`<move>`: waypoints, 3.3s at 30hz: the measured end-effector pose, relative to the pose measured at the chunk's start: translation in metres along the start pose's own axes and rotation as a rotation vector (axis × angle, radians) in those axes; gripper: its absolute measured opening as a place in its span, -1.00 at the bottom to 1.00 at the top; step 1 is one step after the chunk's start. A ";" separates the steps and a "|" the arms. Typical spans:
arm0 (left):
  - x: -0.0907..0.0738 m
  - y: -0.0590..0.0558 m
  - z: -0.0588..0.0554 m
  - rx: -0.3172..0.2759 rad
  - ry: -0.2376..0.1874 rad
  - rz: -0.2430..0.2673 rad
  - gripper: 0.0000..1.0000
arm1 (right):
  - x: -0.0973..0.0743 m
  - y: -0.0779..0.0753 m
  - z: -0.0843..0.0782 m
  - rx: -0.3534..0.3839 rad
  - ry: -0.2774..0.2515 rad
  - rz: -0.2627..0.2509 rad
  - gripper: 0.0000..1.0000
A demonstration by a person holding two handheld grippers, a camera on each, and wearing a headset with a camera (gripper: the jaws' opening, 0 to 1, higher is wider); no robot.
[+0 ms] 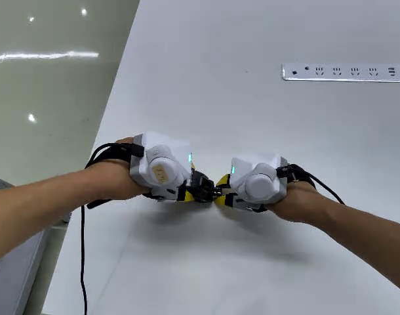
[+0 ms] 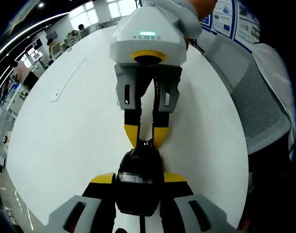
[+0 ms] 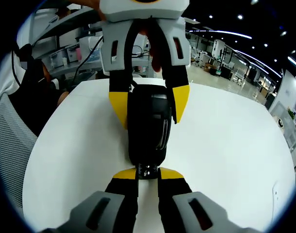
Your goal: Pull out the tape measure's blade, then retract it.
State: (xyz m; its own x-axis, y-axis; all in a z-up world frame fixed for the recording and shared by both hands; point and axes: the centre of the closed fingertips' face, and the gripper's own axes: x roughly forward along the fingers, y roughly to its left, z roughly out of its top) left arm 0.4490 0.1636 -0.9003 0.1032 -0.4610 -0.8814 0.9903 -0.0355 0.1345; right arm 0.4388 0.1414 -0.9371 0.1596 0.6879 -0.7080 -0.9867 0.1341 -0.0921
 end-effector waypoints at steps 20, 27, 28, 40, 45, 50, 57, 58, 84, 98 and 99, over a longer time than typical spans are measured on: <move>-0.001 0.000 -0.001 -0.002 0.004 0.023 -0.38 | -0.002 -0.001 -0.002 0.007 -0.013 0.002 -0.75; 0.000 0.000 -0.001 0.006 0.003 0.009 -0.39 | -0.004 0.000 -0.004 0.012 -0.013 0.017 -0.76; 0.000 0.000 0.000 0.005 0.002 0.009 -0.39 | -0.005 -0.001 -0.005 0.014 -0.013 0.018 -0.76; 0.001 0.000 0.000 0.012 0.001 0.003 -0.39 | -0.011 0.000 -0.011 0.026 -0.002 0.024 -0.76; 0.001 -0.001 0.000 0.012 0.000 0.003 -0.39 | -0.014 0.000 -0.015 0.030 0.002 0.025 -0.76; 0.000 -0.001 0.000 0.014 0.001 0.000 -0.39 | -0.018 0.001 -0.018 0.037 0.004 0.022 -0.76; 0.000 -0.001 -0.001 0.015 0.006 -0.004 -0.39 | -0.020 0.000 -0.021 0.044 0.004 0.019 -0.76; 0.000 -0.001 -0.001 0.015 0.007 -0.004 -0.39 | -0.021 0.000 -0.021 0.045 0.004 0.019 -0.76; 0.001 0.000 -0.001 0.016 0.017 -0.010 -0.39 | -0.040 -0.001 -0.041 0.070 0.021 0.007 -0.77; 0.002 -0.001 -0.001 0.022 0.027 -0.013 -0.39 | -0.049 0.001 -0.051 0.085 0.032 -0.002 -0.77; 0.002 -0.001 -0.001 0.023 0.027 -0.013 -0.39 | -0.050 0.001 -0.052 0.086 0.033 -0.001 -0.77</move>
State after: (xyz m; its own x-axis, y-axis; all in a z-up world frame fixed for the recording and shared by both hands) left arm 0.4484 0.1640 -0.9025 0.0926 -0.4364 -0.8950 0.9892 -0.0619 0.1326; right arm 0.4277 0.0703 -0.9377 0.1584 0.6637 -0.7310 -0.9799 0.1965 -0.0340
